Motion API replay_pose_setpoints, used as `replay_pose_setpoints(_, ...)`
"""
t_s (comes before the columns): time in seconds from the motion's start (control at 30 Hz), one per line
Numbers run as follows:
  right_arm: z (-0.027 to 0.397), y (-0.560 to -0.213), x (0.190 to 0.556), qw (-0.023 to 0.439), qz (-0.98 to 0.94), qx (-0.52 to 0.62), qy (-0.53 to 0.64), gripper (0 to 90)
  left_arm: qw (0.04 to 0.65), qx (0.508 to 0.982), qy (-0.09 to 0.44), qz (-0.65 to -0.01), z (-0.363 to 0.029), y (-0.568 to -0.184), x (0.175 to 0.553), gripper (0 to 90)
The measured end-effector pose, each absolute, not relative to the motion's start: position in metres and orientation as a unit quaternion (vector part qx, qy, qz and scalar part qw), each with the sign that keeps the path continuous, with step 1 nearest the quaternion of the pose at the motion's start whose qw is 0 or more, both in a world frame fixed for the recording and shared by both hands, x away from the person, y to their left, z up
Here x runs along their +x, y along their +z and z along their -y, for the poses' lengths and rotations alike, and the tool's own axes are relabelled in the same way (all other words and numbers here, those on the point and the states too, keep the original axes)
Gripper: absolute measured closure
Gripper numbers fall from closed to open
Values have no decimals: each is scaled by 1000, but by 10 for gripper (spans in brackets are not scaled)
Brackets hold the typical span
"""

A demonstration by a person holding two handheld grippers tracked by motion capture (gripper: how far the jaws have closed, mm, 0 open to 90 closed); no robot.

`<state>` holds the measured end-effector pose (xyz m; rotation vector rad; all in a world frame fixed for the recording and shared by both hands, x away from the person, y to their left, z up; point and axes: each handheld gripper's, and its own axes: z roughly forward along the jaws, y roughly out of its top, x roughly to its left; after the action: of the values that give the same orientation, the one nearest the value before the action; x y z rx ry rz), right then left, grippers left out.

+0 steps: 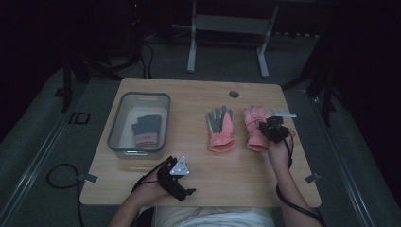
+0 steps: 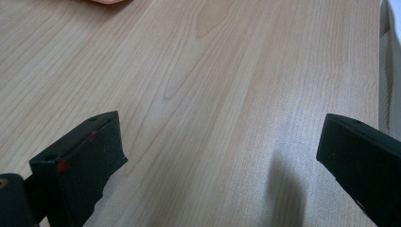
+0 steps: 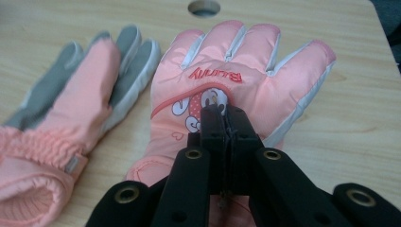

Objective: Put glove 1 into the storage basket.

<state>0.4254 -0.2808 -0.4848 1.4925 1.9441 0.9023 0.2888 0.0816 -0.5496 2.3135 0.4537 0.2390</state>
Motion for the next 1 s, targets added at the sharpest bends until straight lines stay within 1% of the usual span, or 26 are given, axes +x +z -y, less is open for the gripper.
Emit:
replay_pose_setpoints(0.07,276,-491,426,268,-721,552,322,879,376,905,94,-174,-82,-549,289,10)
replay_pose_setpoints(0.2,272,-503,429,261,-726,552,315,878,379,903,96,-178,-83,-548,289,11)
replay_pose_setpoints(0.27,270,-517,432,255,-731,554,307,873,379,903,97,-180,-85,-548,289,10)
replay_pose_setpoints(0.37,271,-521,431,258,-725,559,309,863,380,902,97,-182,-85,-549,290,10)
replay_pose_setpoints(0.5,273,-519,431,257,-728,554,312,812,381,902,95,-180,-85,-548,289,10)
replay_pose_setpoints(0.6,275,-513,431,263,-730,546,316,794,381,902,95,-180,-85,-549,289,10)
replay_pose_setpoints(0.63,276,-511,431,267,-730,543,318,771,380,903,95,-179,-85,-549,290,10)
replay_pose_setpoints(0.67,277,-506,433,271,-731,536,325,691,379,903,95,-179,-85,-549,290,11)
replay_pose_setpoints(0.7,276,-505,434,266,-736,530,326,660,379,903,95,-179,-85,-549,290,11)
replay_pose_setpoints(0.8,274,-507,436,266,-747,522,315,627,376,905,95,-177,-84,-549,290,11)
replay_pose_setpoints(0.9,271,-516,440,255,-759,520,298,613,377,904,95,-176,-83,-549,289,11)
replay_pose_setpoints(1.0,269,-523,442,257,-762,518,291,636,379,904,95,-176,-83,-549,289,11)
